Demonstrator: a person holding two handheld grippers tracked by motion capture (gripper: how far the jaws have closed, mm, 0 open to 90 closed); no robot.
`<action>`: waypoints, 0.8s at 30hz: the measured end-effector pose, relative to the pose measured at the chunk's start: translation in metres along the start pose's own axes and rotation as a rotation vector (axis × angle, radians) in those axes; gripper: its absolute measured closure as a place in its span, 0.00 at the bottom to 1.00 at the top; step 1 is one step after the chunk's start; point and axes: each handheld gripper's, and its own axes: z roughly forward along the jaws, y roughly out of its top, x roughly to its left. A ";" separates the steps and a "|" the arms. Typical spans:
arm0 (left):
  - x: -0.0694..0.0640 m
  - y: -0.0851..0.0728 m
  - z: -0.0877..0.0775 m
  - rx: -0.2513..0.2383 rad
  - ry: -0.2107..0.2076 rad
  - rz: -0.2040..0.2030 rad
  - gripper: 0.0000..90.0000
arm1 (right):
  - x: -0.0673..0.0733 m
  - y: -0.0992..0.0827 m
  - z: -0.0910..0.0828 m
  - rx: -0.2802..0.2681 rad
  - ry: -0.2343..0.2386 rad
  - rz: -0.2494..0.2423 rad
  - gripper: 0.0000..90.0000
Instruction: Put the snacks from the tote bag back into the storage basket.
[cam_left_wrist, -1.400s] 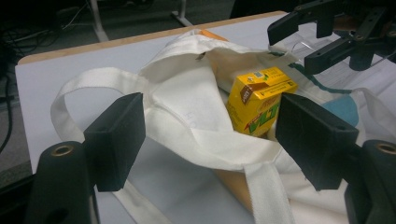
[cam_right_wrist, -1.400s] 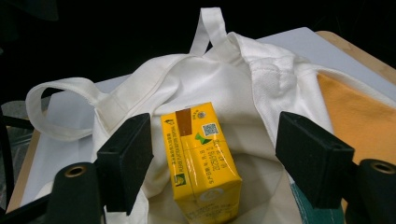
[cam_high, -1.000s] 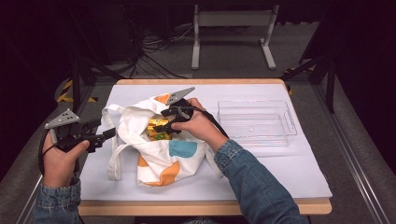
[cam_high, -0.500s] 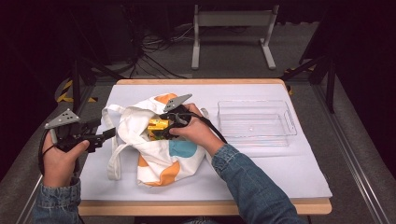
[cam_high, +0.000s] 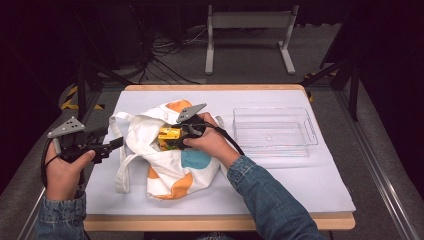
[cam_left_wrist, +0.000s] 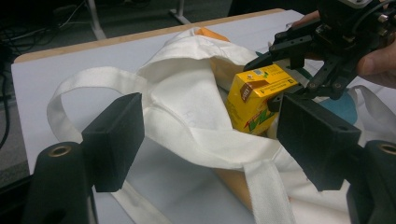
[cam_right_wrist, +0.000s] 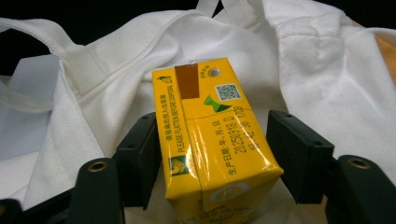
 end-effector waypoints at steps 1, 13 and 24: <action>0.000 0.000 0.000 0.000 0.000 0.000 0.27 | 0.000 0.000 0.000 0.000 0.000 0.000 0.43; 0.000 0.000 0.000 -0.002 0.001 0.000 0.27 | 0.000 0.002 -0.004 0.031 0.008 -0.034 0.56; 0.001 0.000 -0.001 -0.002 -0.001 -0.005 0.27 | 0.003 0.015 -0.016 -0.003 0.000 -0.054 0.56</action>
